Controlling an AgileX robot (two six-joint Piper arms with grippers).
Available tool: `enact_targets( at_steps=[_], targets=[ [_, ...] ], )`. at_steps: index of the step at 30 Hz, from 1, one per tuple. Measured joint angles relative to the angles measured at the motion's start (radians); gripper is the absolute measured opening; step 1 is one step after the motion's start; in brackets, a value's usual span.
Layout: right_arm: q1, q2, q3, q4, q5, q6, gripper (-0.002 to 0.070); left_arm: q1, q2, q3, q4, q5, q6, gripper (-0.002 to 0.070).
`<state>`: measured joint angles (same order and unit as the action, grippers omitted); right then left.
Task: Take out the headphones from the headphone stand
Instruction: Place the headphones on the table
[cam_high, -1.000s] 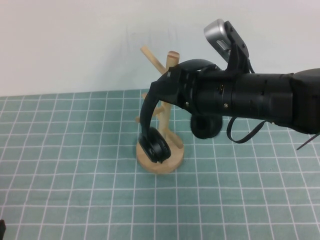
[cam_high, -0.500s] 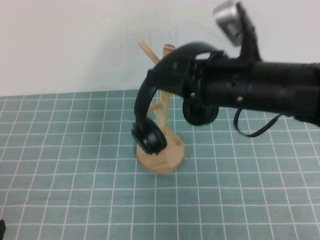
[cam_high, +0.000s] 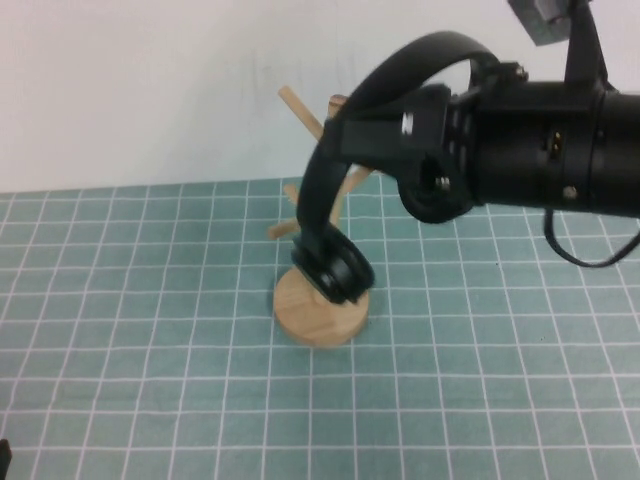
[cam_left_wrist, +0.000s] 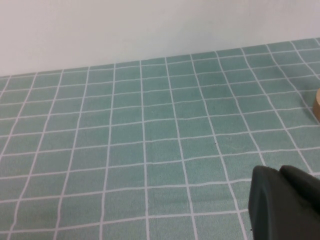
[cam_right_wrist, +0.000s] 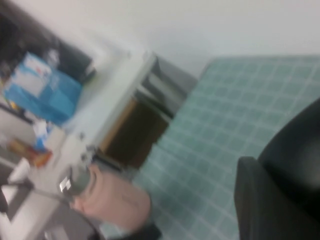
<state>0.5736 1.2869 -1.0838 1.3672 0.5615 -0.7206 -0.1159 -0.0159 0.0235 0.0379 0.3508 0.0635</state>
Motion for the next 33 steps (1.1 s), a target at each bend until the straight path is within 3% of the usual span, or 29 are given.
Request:
enact_targets(
  at_steps=[13,25,33],
  targets=[
    [-0.009,-0.005,0.172,-0.25,0.046,0.178,0.006,0.0,0.0,0.0,0.0,0.0,0.0,-0.0006],
    [-0.298,0.0,0.218,-0.761,0.061,0.484,0.006,0.0,0.0,0.0,0.0,0.0,0.0,-0.0006],
    [-0.381,0.16,0.218,-0.756,0.096,0.528,0.006,0.0,0.0,0.0,0.0,0.0,0.0,-0.0006]
  ],
)
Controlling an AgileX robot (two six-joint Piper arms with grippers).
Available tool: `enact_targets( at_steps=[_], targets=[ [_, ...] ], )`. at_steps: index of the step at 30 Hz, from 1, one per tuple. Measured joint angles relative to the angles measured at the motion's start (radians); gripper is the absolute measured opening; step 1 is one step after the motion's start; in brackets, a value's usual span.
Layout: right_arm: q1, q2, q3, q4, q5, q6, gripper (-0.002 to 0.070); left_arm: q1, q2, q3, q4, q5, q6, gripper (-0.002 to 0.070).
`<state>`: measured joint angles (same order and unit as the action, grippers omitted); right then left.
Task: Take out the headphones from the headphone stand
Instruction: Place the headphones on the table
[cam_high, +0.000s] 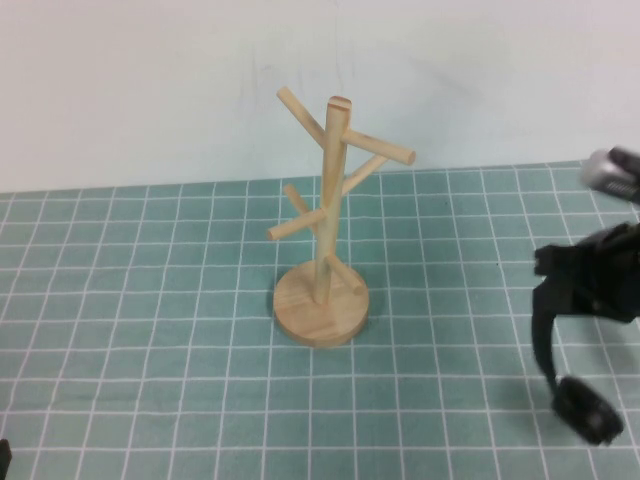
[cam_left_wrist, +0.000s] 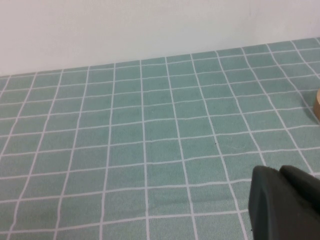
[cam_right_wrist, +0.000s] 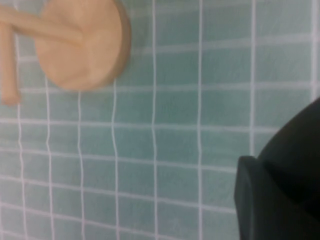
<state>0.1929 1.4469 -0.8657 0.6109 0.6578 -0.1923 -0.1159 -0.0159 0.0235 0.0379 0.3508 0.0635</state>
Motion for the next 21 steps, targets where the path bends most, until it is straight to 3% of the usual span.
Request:
enact_targets(
  at_steps=[6,21],
  targets=[
    [-0.001,0.157,-0.072,0.101,0.053,-0.052,0.006,0.0,0.0,0.0,0.0,0.0,0.0,-0.0006],
    [-0.002,0.405,-0.274,0.159,0.094,-0.063,0.006,0.0,0.0,0.0,0.0,0.0,0.0,-0.0006]
  ],
)
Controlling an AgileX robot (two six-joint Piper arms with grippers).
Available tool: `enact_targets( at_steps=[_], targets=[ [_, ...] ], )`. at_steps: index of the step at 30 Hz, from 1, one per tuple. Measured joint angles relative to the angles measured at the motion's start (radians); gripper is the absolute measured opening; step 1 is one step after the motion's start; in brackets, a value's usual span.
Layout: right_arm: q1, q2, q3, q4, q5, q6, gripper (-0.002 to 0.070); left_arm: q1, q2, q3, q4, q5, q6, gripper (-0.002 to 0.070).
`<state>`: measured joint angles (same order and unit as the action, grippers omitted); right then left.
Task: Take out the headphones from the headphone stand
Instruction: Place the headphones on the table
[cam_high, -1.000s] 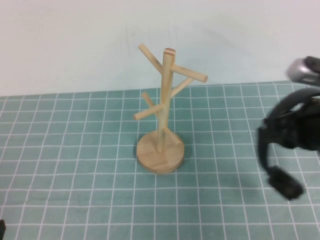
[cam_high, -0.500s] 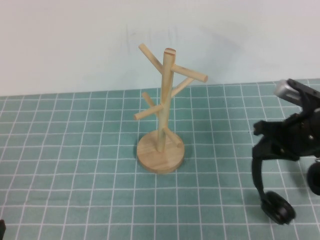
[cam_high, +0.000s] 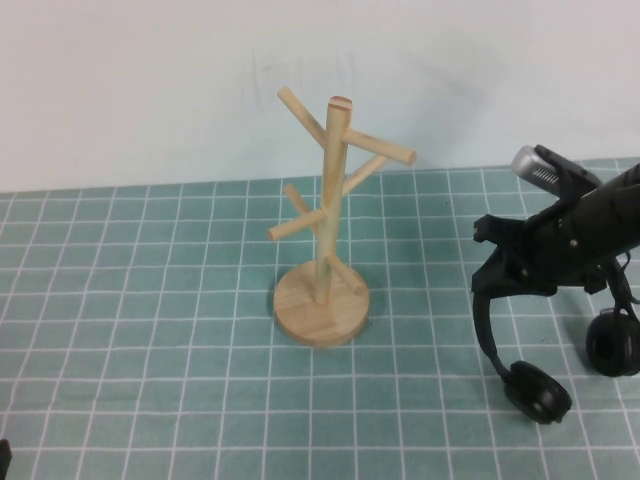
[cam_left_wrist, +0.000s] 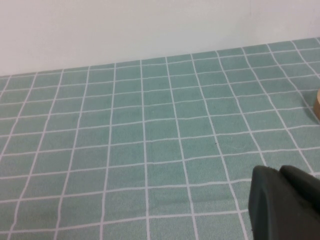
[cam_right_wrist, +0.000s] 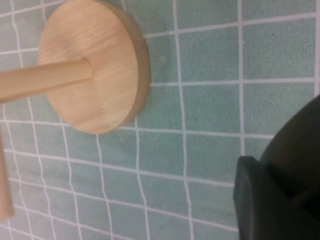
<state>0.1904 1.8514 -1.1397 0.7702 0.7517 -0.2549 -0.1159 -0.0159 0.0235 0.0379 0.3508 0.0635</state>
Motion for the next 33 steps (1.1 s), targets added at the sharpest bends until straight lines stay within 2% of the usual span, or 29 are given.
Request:
enact_targets(
  at_steps=[6,16,24,27,33],
  targets=[
    [0.0,0.06,-0.011,0.022,0.0,0.0,0.0067,0.0,0.0,0.0,0.0,0.0,0.0,-0.0006],
    [0.0,0.09,-0.003,-0.037,0.0,-0.018,0.019,0.0,0.0,0.0,0.0,0.0,0.0,-0.0006],
    [0.0,0.004,-0.003,-0.16,0.063,-0.018,0.0199,0.0,0.0,0.0,0.0,0.0,0.0,-0.0006],
    [0.0,-0.048,-0.003,-0.238,0.113,-0.018,0.0183,0.0,0.0,0.0,0.0,0.0,0.0,-0.0006],
    [0.0,-0.215,-0.003,-0.448,0.25,0.049,0.0028,0.0,0.0,0.0,0.0,0.0,0.0,-0.0006]
  ],
)
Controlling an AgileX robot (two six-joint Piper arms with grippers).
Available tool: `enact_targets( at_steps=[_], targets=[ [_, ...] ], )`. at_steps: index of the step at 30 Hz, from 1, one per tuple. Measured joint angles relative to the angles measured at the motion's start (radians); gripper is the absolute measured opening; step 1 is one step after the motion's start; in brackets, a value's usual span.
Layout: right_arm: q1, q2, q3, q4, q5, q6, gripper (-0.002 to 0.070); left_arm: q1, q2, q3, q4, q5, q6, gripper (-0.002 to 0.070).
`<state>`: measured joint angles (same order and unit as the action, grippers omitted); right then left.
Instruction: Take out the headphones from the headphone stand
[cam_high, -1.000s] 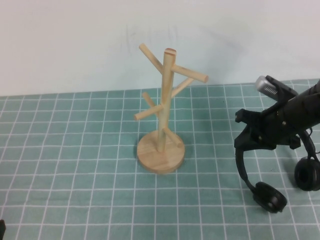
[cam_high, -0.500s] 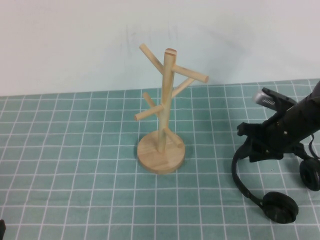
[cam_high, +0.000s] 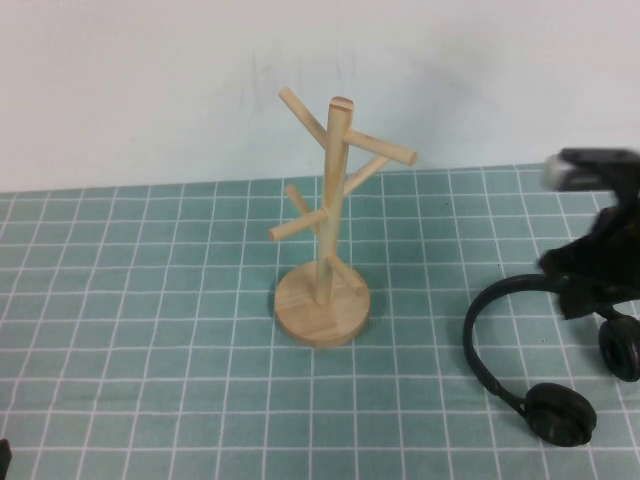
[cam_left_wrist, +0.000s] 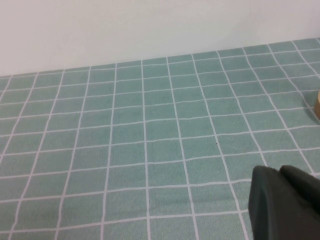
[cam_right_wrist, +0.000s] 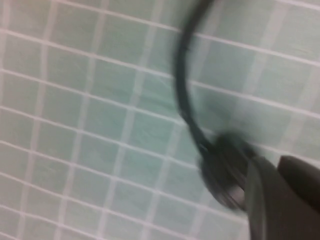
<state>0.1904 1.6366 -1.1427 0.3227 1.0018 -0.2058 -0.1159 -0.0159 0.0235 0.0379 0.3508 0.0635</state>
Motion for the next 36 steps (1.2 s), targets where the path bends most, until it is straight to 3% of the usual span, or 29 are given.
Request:
enact_targets(
  at_steps=[5,18,36],
  targets=[
    [-0.002,-0.193,0.013,-0.129,0.067,0.082,0.0,0.0,0.0,0.0,0.0,0.0,0.0,-0.0006],
    [-0.003,-0.665,0.061,-0.155,0.152,0.144,-0.0006,0.0,0.0,0.0,0.0,0.0,0.0,-0.0006],
    [-0.005,-0.825,0.069,-0.179,0.165,0.148,-0.0006,0.0,0.0,0.0,0.0,0.0,0.0,-0.0006]
  ],
)
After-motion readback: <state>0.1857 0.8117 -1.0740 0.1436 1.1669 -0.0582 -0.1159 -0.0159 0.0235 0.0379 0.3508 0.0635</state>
